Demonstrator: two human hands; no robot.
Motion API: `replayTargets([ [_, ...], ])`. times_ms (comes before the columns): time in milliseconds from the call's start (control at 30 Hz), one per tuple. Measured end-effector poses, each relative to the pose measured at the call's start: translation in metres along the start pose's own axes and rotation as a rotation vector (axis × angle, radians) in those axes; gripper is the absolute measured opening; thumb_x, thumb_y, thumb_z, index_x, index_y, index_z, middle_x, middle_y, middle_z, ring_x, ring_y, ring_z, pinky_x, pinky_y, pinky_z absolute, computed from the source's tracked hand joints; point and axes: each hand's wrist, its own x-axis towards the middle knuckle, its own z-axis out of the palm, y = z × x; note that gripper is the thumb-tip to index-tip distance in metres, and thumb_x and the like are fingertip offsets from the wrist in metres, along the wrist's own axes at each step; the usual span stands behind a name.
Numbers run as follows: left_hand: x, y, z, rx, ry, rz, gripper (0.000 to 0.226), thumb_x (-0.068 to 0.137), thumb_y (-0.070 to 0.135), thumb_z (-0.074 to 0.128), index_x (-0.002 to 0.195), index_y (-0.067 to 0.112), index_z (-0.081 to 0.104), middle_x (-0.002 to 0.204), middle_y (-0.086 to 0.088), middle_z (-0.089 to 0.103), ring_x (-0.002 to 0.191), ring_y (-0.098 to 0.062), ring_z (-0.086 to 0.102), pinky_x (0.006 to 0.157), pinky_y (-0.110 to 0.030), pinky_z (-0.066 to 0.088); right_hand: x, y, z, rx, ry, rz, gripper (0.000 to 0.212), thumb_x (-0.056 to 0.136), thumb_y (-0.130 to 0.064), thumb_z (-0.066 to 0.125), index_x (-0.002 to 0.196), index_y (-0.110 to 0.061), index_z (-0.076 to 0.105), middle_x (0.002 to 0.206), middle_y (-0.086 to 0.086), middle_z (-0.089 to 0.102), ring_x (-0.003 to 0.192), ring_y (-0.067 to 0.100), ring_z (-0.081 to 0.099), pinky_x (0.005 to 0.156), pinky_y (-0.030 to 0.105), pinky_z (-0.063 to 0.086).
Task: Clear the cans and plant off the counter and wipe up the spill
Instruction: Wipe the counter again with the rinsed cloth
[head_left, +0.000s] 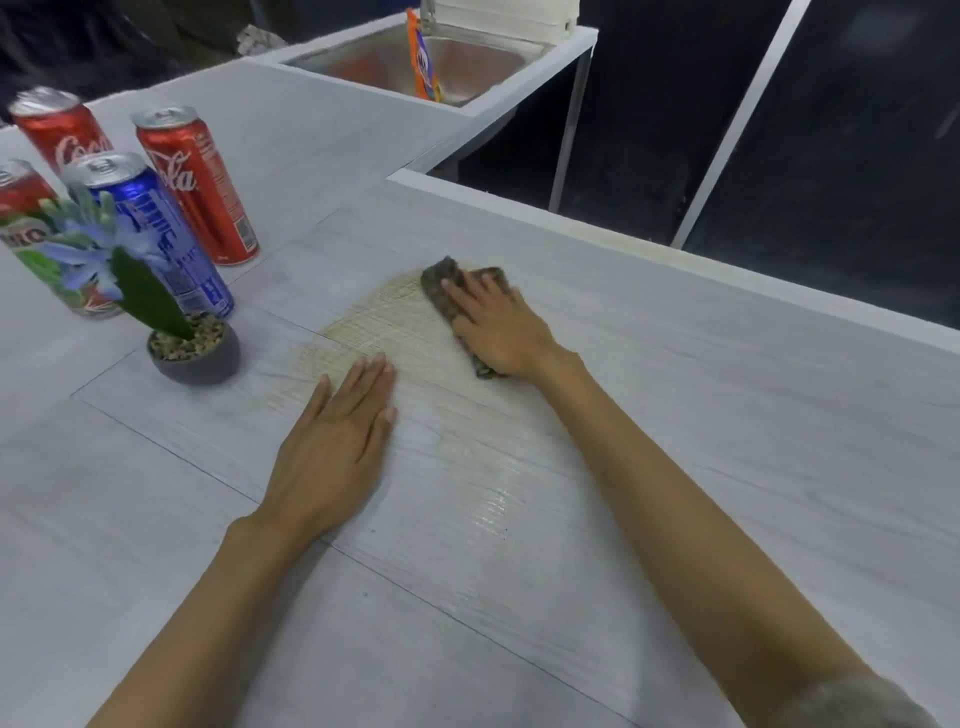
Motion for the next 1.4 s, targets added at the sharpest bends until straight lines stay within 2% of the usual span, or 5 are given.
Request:
replayTargets([
  [367,-0.059,-0.074,-0.039,0.049,-0.024,-0.151,0.073,0.080,0.057,-0.004,0.147,0.028,0.009,0.153,0.018,0.003,0.140,0.006,-0.002,0.114,-0.018,-0.011,0.062,0.023,-0.013,0.023,0.068,0.226,0.052,0.100,-0.033,0.014,0.150,-0.022,0.008,0.160,0.004,0.002,0.147,0.025,0.000,0.118,0.046,0.001],
  [667,-0.058,-0.080,-0.040,0.054,-0.012,-0.118,0.072,0.080,0.054,-0.007,0.147,0.028,0.004,0.152,0.019,-0.003,0.139,0.007,-0.007,0.114,-0.018,-0.009,-0.056,-0.059,0.028,0.044,-0.102,-0.481,0.053,0.097,-0.050,0.014,0.148,-0.035,0.009,0.159,-0.009,0.001,0.146,0.008,-0.008,0.116,0.034,-0.011],
  [900,-0.059,-0.079,-0.038,0.036,0.008,-0.097,0.072,0.080,0.052,-0.009,0.146,0.026,0.003,0.150,0.019,-0.007,0.138,0.008,-0.009,0.116,-0.020,-0.007,0.043,-0.015,0.001,-0.012,0.024,0.068,0.049,0.101,-0.031,0.016,0.149,-0.028,0.012,0.160,0.000,0.007,0.147,0.025,0.005,0.116,0.050,0.005],
  [1200,-0.064,-0.091,-0.045,-0.105,-0.050,0.009,0.070,0.084,0.052,-0.002,0.147,0.024,0.011,0.154,0.015,0.005,0.140,0.007,-0.003,0.115,-0.016,-0.007,-0.107,-0.110,0.051,0.086,-0.006,-0.273,0.055,0.088,-0.047,0.005,0.143,-0.044,-0.001,0.155,-0.019,-0.009,0.142,0.000,-0.016,0.116,0.031,-0.017],
  [1400,-0.065,-0.096,-0.044,-0.045,-0.031,0.095,0.072,0.082,0.048,-0.006,0.147,0.021,0.011,0.154,0.012,0.005,0.138,0.005,-0.004,0.114,-0.017,-0.008,-0.049,-0.037,0.014,0.058,0.092,0.383,0.049,0.101,-0.028,0.018,0.149,-0.032,0.007,0.160,-0.003,0.000,0.148,0.016,-0.004,0.119,0.043,-0.005],
])
